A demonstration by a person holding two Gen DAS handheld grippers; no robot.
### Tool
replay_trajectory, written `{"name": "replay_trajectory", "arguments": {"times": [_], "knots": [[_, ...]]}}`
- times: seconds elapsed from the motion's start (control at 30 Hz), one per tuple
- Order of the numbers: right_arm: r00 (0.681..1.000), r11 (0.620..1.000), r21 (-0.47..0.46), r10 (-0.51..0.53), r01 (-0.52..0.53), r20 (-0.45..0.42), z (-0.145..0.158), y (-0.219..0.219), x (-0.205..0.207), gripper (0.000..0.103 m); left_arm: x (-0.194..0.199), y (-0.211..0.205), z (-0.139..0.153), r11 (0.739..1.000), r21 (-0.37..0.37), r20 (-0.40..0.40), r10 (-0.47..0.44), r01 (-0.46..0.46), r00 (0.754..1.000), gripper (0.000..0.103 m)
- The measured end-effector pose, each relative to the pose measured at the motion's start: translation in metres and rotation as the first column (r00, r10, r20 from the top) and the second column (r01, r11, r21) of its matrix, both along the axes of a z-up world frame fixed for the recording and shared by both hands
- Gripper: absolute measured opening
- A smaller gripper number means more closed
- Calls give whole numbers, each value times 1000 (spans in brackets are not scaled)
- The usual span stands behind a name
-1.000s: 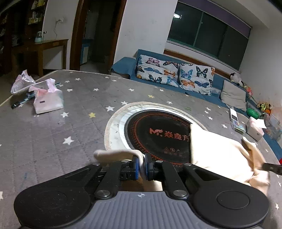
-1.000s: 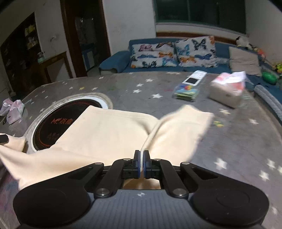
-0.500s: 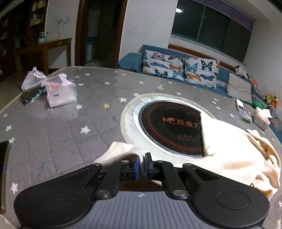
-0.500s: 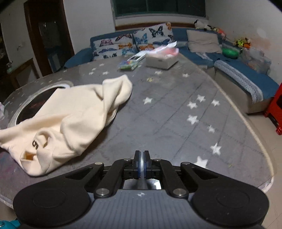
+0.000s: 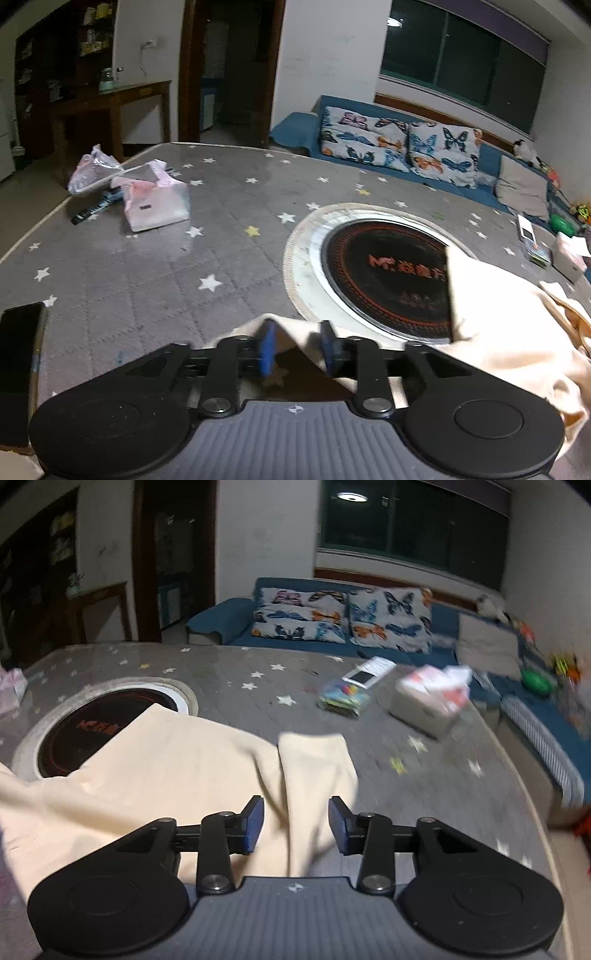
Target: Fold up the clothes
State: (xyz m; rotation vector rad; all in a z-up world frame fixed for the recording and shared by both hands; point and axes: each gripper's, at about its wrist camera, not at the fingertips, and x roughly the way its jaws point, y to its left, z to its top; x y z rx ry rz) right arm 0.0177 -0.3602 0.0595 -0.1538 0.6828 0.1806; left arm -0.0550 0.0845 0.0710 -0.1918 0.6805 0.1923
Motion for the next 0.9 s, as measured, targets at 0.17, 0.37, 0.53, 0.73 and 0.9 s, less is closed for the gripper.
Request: {"name": "replay_trajectory", "arguments": {"times": [0.17,0.37,0.53,0.73,0.9], "knots": [[1000,995,-93,22,-24,-19,-14,19,39,45,8,-1,1,1000,-1,4,3,-3,1000,42],[999,990,-135,-36,34,-17,-26,6,45,19,20,-17,1,999,-13,10,-49,49,999,42],[989,988,-62,-142,144,31,-17,-25,27,8,29,-32,3,995,-25,23,-99,99,995,42],[960,960,3,-281,281,17,-17,-69,-6,8,38,-51,4,987,-27,27,-156,157,987,42],[931,930,33,-366,366,0,-19,-95,-21,16,50,-67,8,980,-10,30,-201,201,979,42]]}}
